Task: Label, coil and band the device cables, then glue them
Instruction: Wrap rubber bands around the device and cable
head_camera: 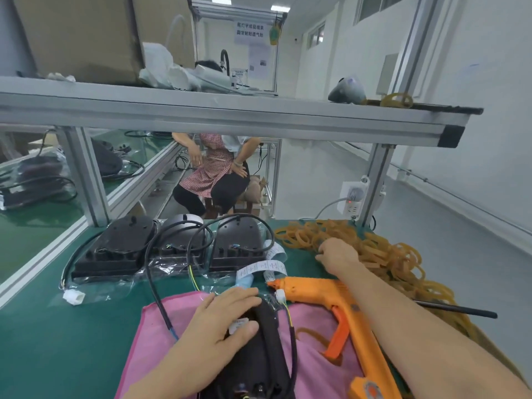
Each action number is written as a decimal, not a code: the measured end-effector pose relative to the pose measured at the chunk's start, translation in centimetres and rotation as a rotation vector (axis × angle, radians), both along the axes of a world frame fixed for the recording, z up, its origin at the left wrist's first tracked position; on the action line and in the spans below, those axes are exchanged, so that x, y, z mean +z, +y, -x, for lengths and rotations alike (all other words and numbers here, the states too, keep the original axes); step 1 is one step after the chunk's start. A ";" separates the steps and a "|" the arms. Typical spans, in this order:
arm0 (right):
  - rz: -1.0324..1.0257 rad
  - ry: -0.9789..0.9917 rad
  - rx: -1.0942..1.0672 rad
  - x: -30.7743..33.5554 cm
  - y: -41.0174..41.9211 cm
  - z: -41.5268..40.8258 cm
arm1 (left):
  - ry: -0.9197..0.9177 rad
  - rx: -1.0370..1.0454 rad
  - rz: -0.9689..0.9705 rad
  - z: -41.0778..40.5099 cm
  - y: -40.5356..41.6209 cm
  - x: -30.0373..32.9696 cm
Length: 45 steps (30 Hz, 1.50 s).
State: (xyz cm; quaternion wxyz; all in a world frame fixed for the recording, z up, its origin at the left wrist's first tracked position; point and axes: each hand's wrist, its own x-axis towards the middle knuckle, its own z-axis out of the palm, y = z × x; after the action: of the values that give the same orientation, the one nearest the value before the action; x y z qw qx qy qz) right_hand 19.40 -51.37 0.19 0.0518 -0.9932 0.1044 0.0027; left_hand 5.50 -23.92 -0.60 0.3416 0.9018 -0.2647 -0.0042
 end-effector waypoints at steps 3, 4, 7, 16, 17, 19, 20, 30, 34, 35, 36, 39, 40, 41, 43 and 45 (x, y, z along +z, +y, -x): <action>0.139 -0.024 -0.008 -1.4 0.6 -0.9 | -0.028 -0.010 -0.054 -0.2 0.1 -0.6; 0.185 -0.050 -0.013 -1.6 0.8 -1.1 | -0.033 -0.018 -0.055 -0.3 0.1 -0.8; 0.194 -0.124 -0.034 -1.7 1.3 -1.0 | -0.019 -0.012 0.108 -0.3 0.4 -0.8; -1.083 -0.248 0.133 4.1 6.1 8.2 | -0.009 0.271 0.516 -3.7 -0.6 2.6; -1.126 -0.168 0.184 4.2 7.3 9.6 | 0.002 0.209 0.474 -4.1 -1.4 2.9; -1.239 -0.049 0.251 4.1 9.0 11.5 | 0.006 0.097 0.399 -4.6 -2.7 3.3; -1.311 -0.018 0.273 4.2 9.6 12.2 | -0.002 0.068 0.369 -4.8 -3.1 3.4; -2.054 0.367 0.660 5.2 9.3 13.6 | 0.103 -0.194 0.478 -3.9 -3.6 5.0; -1.057 0.547 0.581 7.3 8.3 12.2 | -0.247 -0.167 0.061 -5.6 -2.7 7.5; -0.869 0.530 0.565 7.7 8.5 11.7 | -0.343 -0.134 -0.046 -5.5 -3.0 7.6; -0.742 0.500 0.561 7.8 8.8 11.2 | -0.369 -0.094 -0.051 -5.2 -3.2 7.5; -0.547 0.404 0.550 7.9 9.8 10.8 | 0.033 -0.128 0.298 -4.5 -1.5 7.5; -0.453 0.357 0.561 7.8 9.6 10.8 | 0.231 -0.192 0.368 -4.5 0.0 7.4; -0.355 0.292 0.549 7.6 9.1 10.7 | 0.386 -0.221 0.397 -4.6 1.7 7.2; -0.324 0.237 0.467 6.8 8.1 10.5 | 0.462 -0.102 0.354 -4.5 4.5 6.2; -0.364 0.271 0.426 5.6 7.7 10.4 | 0.399 0.166 0.182 -4.1 5.7 4.7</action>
State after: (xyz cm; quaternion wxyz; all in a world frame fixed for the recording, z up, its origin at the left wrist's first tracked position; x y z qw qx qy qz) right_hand 9.02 -43.62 5.82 0.2127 -0.9578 -0.1022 0.1643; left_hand 9.58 -18.21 4.09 0.4664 0.8671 -0.1161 -0.1305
